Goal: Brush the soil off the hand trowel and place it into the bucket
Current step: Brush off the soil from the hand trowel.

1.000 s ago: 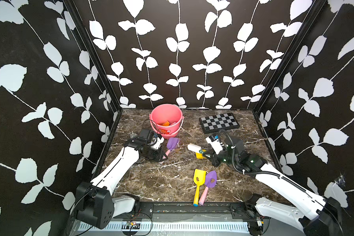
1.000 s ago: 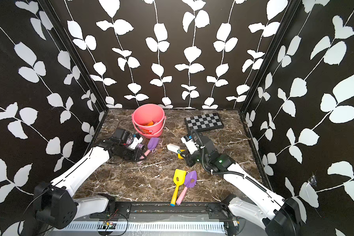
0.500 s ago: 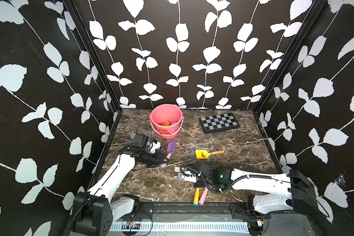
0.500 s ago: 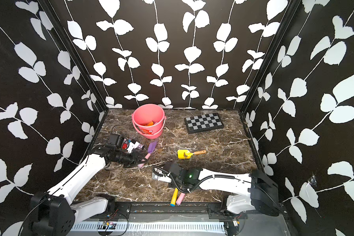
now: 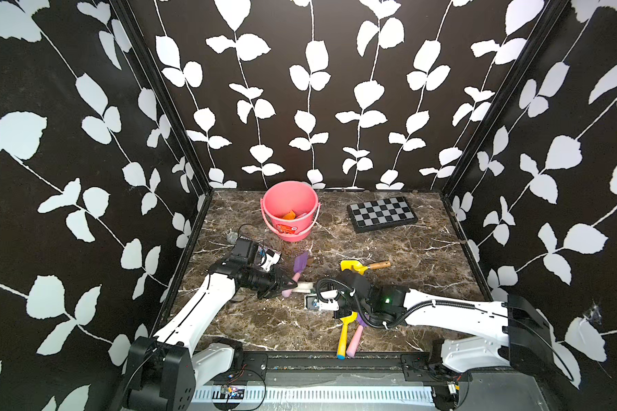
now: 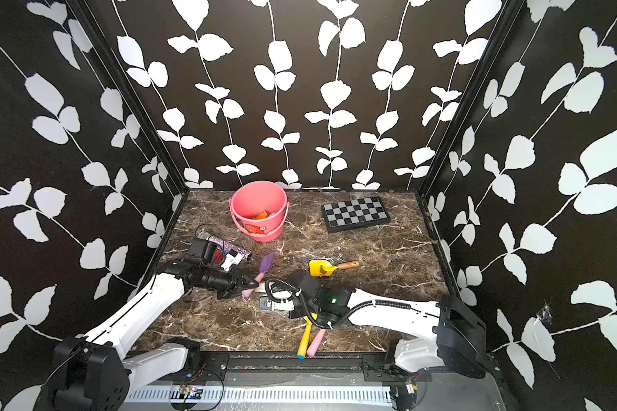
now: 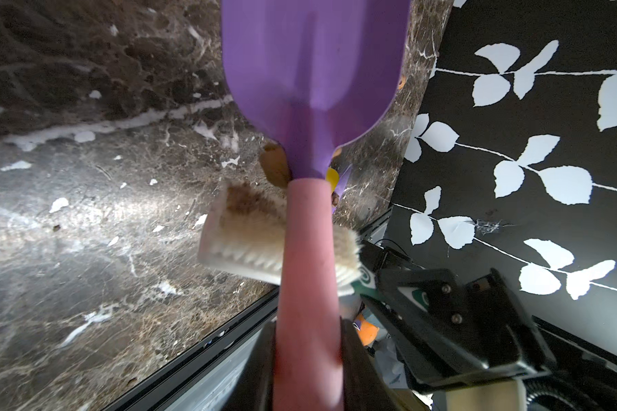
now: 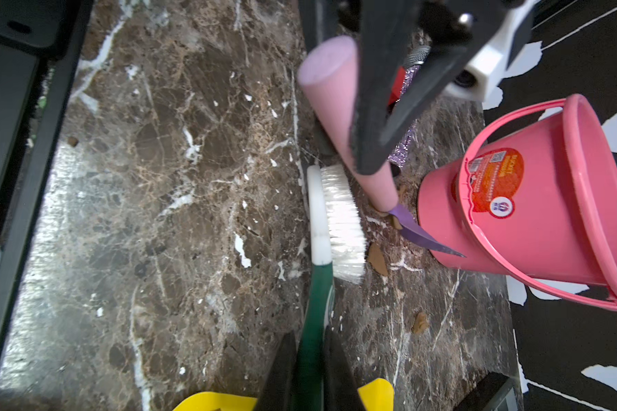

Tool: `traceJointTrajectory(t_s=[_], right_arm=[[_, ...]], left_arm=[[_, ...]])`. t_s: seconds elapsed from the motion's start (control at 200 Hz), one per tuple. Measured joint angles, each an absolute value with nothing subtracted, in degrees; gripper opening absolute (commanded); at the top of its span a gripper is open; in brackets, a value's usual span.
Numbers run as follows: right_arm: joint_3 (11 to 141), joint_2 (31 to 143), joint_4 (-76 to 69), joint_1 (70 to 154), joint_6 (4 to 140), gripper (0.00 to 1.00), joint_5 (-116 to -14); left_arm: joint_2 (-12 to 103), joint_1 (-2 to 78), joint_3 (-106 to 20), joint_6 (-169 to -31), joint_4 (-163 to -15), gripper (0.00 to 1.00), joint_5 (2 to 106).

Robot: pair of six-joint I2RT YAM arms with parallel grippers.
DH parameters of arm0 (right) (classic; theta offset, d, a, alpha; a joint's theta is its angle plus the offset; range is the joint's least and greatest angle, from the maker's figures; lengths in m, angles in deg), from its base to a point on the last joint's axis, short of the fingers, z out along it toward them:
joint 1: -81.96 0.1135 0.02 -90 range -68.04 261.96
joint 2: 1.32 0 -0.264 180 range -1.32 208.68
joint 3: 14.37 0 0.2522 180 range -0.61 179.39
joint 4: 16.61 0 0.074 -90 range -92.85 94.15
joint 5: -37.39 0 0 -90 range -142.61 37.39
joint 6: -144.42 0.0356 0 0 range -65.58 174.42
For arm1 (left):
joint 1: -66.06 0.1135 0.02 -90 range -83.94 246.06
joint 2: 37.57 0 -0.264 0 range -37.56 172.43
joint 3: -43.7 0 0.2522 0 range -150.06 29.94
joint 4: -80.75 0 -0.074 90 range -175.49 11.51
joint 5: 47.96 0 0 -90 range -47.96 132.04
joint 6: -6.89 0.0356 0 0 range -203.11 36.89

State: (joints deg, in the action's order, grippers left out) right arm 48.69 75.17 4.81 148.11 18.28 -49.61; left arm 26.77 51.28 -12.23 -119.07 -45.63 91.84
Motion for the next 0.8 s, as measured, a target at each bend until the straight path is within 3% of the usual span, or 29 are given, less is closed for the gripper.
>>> traceJointTrajectory(t_s=[0.801], right_arm=[[47.22,73.44,5.97,144.94,22.8,0.0,-49.83]], left_arm=[[26.84,51.28,-12.34,-118.85,-47.16,0.0,92.45]])
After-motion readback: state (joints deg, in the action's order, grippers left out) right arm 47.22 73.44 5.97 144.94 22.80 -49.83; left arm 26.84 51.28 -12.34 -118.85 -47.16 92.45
